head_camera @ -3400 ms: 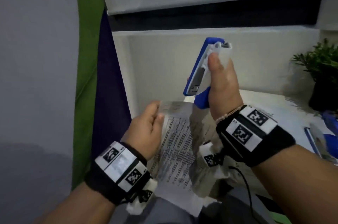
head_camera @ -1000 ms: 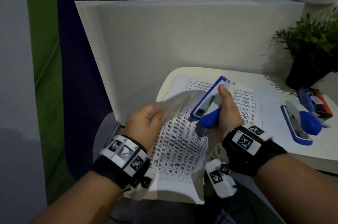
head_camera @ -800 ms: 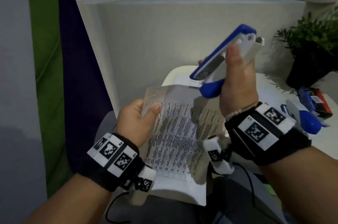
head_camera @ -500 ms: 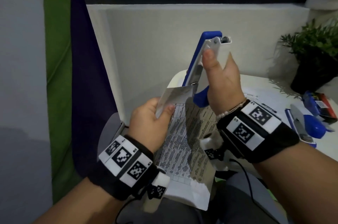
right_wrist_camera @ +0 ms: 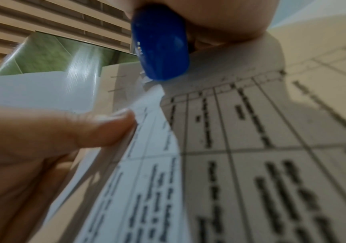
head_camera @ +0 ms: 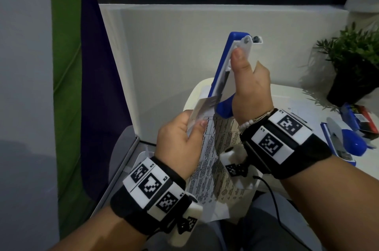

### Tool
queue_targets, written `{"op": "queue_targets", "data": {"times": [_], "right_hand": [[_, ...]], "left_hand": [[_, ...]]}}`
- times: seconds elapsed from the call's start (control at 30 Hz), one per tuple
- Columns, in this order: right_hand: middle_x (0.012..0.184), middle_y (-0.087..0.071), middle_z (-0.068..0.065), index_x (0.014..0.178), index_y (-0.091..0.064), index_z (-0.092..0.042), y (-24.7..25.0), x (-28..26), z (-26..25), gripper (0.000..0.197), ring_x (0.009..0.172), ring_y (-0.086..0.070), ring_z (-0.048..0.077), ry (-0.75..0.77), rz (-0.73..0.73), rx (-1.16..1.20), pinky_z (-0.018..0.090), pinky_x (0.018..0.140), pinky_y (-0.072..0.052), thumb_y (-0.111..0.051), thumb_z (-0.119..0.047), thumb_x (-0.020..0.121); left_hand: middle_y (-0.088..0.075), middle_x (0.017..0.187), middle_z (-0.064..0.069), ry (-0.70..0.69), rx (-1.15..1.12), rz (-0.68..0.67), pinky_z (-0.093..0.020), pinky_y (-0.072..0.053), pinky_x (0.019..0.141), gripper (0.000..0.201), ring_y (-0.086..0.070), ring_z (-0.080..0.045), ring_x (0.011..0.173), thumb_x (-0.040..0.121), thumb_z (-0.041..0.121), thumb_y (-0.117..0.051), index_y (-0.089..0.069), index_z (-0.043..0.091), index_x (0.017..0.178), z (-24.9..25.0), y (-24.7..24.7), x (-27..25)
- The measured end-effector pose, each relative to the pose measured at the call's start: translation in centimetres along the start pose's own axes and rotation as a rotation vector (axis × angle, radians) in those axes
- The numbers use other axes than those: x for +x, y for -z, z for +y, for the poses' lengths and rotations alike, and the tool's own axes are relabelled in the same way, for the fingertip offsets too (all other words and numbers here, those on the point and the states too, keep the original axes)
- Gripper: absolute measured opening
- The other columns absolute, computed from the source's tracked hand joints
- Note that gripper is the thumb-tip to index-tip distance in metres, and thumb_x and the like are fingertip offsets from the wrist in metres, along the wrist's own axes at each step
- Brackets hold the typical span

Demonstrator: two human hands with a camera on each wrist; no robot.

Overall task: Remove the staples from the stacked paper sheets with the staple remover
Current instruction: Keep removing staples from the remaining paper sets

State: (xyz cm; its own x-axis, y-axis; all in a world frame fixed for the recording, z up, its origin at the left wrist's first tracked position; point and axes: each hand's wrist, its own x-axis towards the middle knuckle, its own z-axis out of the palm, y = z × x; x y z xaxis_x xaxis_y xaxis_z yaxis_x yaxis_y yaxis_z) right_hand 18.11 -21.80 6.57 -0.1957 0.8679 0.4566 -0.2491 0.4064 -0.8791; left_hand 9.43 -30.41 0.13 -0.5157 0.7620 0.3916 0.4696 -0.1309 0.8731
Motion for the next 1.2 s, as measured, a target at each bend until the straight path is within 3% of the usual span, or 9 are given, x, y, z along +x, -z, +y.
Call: {"op": "queue_targets", "data": {"times": [0.43,0.63,0.73,0.83,0.9,0.97,1.03,1.1,1.2], "right_hand": [[0.054,-0.048,-0.010,0.064,-0.046,-0.021,-0.7,1.0,0.6,0.038,0.052,-0.048,0.012,0.050,-0.089,-0.023,0.024,0.052,-0.041,-0.052,-0.058,0.072],[0.073,-0.051,-0.007,0.080,-0.051,-0.024,0.3,2.1,-0.1,0.029,0.069,-0.052,0.015,-0.071,0.147,0.187,0.034,0.079,-0.048,-0.048,-0.052,0.082],[0.079,-0.056,-0.012,0.087,-0.056,-0.029,1.5,2.8,-0.2,0.022,0.078,-0.057,0.008,-0.089,0.257,0.242,0.035,0.092,-0.049,-0.050,-0.050,0.089],[0.073,-0.053,-0.010,0.079,-0.056,-0.030,2.3,2.2,1.3,0.034,0.076,-0.052,0.017,-0.160,0.190,0.188,0.044,0.086,-0.048,-0.055,-0.064,0.078],[0.074,-0.056,-0.002,0.073,-0.059,-0.029,2.7,1.6,3.6,0.050,0.076,-0.052,0.023,-0.286,0.144,0.168,0.051,0.086,-0.048,-0.063,-0.077,0.062],[0.078,-0.061,0.006,0.073,-0.065,-0.025,3.2,1.0,5.8,0.054,0.075,-0.058,0.027,-0.409,0.164,0.182,0.057,0.088,-0.049,-0.065,-0.077,0.059],[0.087,-0.066,0.010,0.093,-0.067,-0.018,3.8,0.5,8.0,0.063,0.077,-0.064,0.027,-0.528,0.225,0.192,0.055,0.086,-0.052,-0.062,-0.074,0.066],[0.105,-0.068,0.009,0.116,-0.061,-0.011,4.3,-0.2,9.6,0.084,0.088,-0.067,0.027,-0.615,0.308,0.198,0.047,0.089,-0.052,-0.061,-0.076,0.064],[0.083,-0.073,0.004,0.096,-0.068,-0.018,5.0,-0.8,11.1,0.051,0.076,-0.069,0.026,-0.624,0.357,0.245,0.049,0.080,-0.055,-0.059,-0.065,0.079]], "left_hand": [[-0.071,0.079,0.005,0.012,-0.034,-0.004,-0.035,-0.057,0.068,0.016,-0.067,-0.012,0.074,0.089,0.017,-0.058,-0.065,0.032,0.090,-0.2,0.0,0.2],[-0.064,0.073,0.020,0.159,-0.118,0.041,-0.004,-0.046,0.057,0.016,-0.061,0.013,0.065,0.090,0.015,-0.058,-0.063,0.030,0.087,-1.2,0.8,1.8],[-0.066,0.075,0.022,0.222,-0.200,0.083,-0.005,-0.048,0.062,0.019,-0.062,0.013,0.071,0.092,0.010,-0.055,-0.064,0.027,0.092,-2.0,1.2,2.4],[-0.069,0.071,0.020,0.224,-0.191,0.085,-0.013,-0.049,0.058,0.028,-0.064,0.005,0.065,0.094,0.008,-0.050,-0.063,0.032,0.089,-2.5,1.7,2.8],[-0.070,0.084,0.017,0.183,-0.116,0.065,-0.012,-0.047,0.054,0.028,-0.059,0.005,0.057,0.094,0.008,-0.051,-0.067,0.031,0.098,-2.9,1.9,3.0],[-0.067,0.108,0.014,0.094,-0.018,-0.004,-0.009,-0.049,0.065,0.037,-0.060,0.006,0.074,0.090,0.002,-0.054,-0.068,0.036,0.100,-3.7,2.0,2.9],[-0.063,0.117,0.012,-0.006,0.101,-0.100,-0.003,-0.045,0.077,0.052,-0.059,0.006,0.096,0.085,-0.007,-0.055,-0.066,0.042,0.096,-4.4,2.0,2.4],[-0.063,0.118,0.010,-0.154,0.310,-0.177,-0.001,-0.043,0.079,0.052,-0.061,0.003,0.099,0.081,-0.008,-0.055,-0.065,0.038,0.104,-5.0,2.0,1.7],[-0.067,0.115,0.001,-0.327,0.522,-0.283,-0.027,-0.044,0.096,0.047,-0.063,-0.017,0.106,0.076,0.000,-0.046,-0.067,0.025,0.110,-6.4,1.7,0.7]]}}
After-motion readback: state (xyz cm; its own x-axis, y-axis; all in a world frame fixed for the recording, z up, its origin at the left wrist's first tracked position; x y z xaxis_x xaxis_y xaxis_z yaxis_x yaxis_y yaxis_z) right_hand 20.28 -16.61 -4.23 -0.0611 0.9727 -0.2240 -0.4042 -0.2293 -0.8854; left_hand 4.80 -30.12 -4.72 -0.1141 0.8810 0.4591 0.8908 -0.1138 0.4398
